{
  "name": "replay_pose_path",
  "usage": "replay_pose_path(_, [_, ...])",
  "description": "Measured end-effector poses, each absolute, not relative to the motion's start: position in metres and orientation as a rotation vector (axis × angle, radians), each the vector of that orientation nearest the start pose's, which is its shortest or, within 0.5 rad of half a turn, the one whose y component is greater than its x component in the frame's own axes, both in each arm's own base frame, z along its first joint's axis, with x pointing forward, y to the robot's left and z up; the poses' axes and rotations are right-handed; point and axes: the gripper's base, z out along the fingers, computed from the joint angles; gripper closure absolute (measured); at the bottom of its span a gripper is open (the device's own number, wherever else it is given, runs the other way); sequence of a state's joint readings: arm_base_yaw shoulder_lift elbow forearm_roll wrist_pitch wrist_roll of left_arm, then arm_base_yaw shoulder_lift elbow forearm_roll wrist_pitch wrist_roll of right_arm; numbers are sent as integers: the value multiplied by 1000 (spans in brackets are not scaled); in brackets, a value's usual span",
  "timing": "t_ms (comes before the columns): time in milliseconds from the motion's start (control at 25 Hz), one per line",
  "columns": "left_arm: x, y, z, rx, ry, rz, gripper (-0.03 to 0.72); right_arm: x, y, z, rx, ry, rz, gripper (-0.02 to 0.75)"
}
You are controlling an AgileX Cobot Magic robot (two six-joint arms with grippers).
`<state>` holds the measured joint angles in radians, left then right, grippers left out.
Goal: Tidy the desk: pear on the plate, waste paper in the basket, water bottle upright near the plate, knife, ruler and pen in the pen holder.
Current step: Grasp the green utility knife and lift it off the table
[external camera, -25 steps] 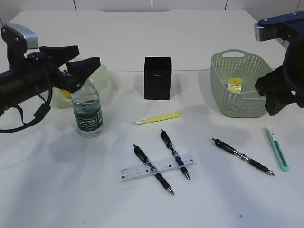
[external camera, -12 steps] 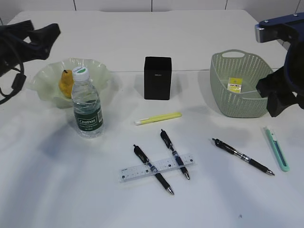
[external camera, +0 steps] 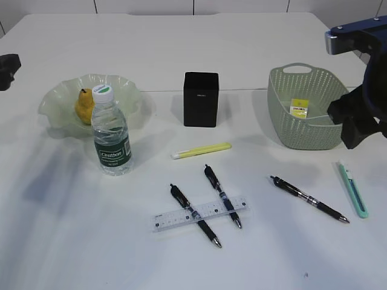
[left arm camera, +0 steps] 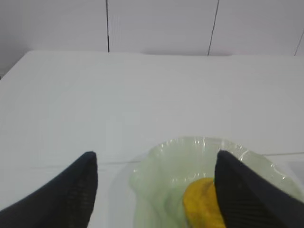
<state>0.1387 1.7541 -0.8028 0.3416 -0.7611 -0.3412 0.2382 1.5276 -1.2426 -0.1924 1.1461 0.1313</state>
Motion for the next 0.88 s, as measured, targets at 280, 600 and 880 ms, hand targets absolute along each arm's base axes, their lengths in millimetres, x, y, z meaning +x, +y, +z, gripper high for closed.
replay_pose_path(280, [341, 35, 213, -67, 1911, -65, 148, 291, 54, 292, -240, 2889, -217, 288])
replay_pose_path(600, [308, 44, 220, -167, 2232, 86, 148, 291, 54, 292, -241, 2889, -219, 288])
replay_pose_path(880, [277, 48, 221, -327, 2485, 149, 149, 291, 54, 292, -241, 2889, -219, 288])
